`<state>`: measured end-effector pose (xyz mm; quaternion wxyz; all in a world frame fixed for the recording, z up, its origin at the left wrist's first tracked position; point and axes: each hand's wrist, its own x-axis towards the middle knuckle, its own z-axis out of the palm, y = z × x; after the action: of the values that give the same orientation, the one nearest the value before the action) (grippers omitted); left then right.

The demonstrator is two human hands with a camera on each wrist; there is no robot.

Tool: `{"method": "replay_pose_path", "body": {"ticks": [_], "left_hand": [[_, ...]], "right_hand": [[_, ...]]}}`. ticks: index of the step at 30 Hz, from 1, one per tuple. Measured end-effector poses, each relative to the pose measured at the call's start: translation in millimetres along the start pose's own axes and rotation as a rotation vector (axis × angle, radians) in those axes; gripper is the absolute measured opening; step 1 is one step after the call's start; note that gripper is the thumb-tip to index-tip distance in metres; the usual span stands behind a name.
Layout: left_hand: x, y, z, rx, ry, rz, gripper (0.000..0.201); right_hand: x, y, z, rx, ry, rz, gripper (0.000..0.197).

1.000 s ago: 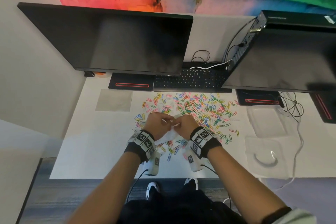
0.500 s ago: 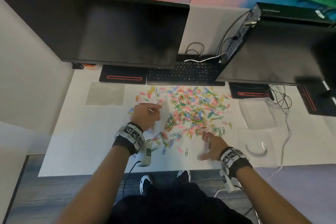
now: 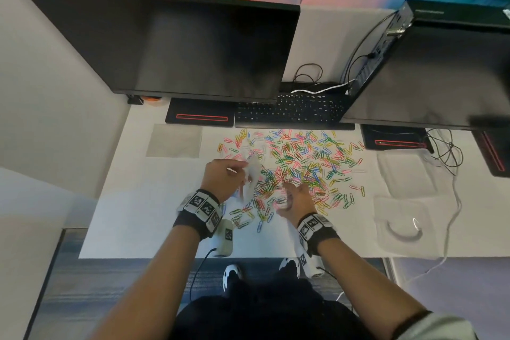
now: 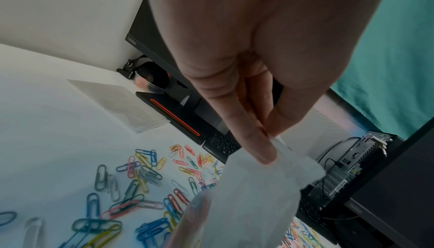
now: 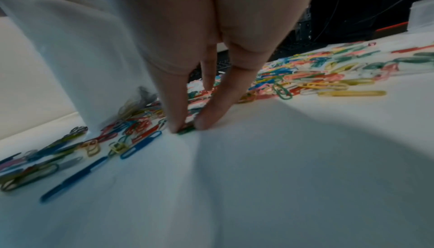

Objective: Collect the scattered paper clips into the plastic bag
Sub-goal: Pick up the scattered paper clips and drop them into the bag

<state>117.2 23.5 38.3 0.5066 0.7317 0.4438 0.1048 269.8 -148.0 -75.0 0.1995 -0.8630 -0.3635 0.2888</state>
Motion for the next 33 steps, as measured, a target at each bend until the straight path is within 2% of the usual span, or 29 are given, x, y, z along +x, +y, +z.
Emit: {"method": "replay_pose_path", "body": {"ticks": [2,6,8,12,14,17,20,22,26,27,29,33], "left_hand": [[-2,-1,-1,-0.009,0.002,-0.009,0.025],[-4,-1,1,-0.022,0.005,-0.021,0.026],[-6,0,3,-0.023,0.004,-0.025,0.026],[-7,0,6,-0.032,-0.015,-0.022,0.025],[-9,0,8,-0.04,-0.021,-0.026,0.023],[-10,-2,11,-0.062,-0.035,-0.053,0.023],[-9,-4,13,-0.064,-0.049,-0.053,0.022],[-8,-4,14,-0.052,-0.055,-0.048,0.022],[-4,-3,20,-0.051,-0.074,-0.054,0.023],[-4,-3,22,-0.048,-0.076,-0.052,0.023],[-3,-3,26,-0.044,-0.081,-0.052,0.023],[-1,0,32,-0.027,-0.098,-0.036,0.018]], "right_hand": [[2,0,2,-0.124,0.023,-0.024,0.071],[4,-5,6,-0.356,0.028,-0.162,0.042],[4,-12,4,-0.437,0.009,-0.201,0.035],[6,-15,-1,-0.484,-0.056,-0.196,0.031],[10,-11,-5,-0.444,-0.041,-0.16,0.026],[13,-6,-15,-0.195,0.055,-0.019,0.021],[15,-2,-31,0.275,0.136,0.248,0.01],[12,-7,-46,0.566,0.088,0.356,0.013],[2,-38,-71,1.301,-0.082,0.332,0.028],[1,-45,-72,1.393,-0.117,0.319,0.031],[-1,-60,-67,1.433,-0.182,0.277,0.03],[-1,-79,-51,1.31,-0.165,0.229,0.019]]}}
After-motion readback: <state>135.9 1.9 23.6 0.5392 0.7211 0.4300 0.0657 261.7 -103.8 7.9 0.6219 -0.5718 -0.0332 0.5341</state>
